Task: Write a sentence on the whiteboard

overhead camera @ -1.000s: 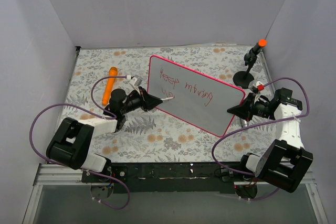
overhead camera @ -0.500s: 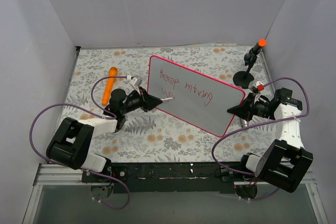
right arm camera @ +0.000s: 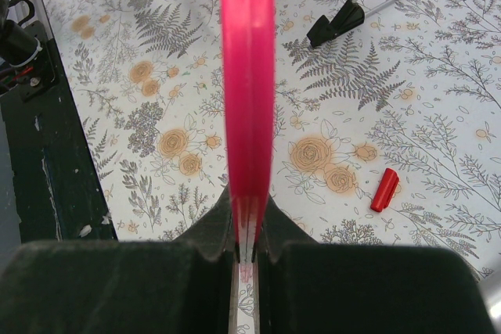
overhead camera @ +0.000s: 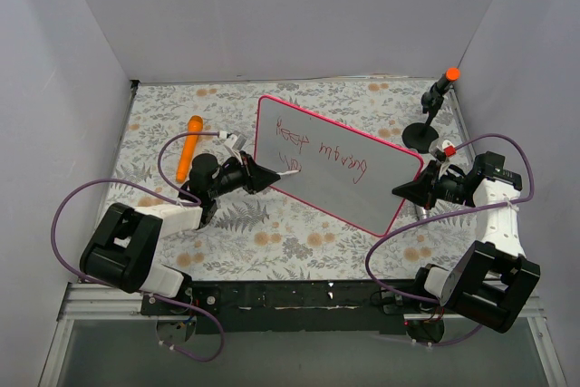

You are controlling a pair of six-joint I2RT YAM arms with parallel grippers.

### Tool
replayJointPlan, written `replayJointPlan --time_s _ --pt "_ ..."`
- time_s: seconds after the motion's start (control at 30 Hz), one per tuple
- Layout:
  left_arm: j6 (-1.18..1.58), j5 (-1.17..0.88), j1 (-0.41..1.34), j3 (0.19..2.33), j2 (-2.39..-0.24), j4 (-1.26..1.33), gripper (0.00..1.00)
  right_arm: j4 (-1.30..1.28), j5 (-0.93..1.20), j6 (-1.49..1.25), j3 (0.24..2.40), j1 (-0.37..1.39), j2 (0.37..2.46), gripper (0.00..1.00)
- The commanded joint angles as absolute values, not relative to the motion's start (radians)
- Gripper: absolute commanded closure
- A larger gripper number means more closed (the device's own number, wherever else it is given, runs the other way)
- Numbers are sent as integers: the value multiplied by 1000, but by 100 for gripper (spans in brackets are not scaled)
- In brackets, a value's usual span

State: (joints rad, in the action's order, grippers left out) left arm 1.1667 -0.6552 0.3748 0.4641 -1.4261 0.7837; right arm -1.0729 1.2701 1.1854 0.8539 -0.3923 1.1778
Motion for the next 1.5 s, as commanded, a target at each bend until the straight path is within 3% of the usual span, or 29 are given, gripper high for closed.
replayJointPlan --time_s 0.0,0.67,1.47 --pt "1161 -667 368 469 -1413 799 100 -1066 1221 1224 850 -388 1167 99" --pt "1175 -712 376 563 -1433 773 100 -1066 1220 1224 850 -388 1172 99" --pt "1137 -692 377 508 -1474 726 100 -1066 1216 1226 848 -388 1170 99"
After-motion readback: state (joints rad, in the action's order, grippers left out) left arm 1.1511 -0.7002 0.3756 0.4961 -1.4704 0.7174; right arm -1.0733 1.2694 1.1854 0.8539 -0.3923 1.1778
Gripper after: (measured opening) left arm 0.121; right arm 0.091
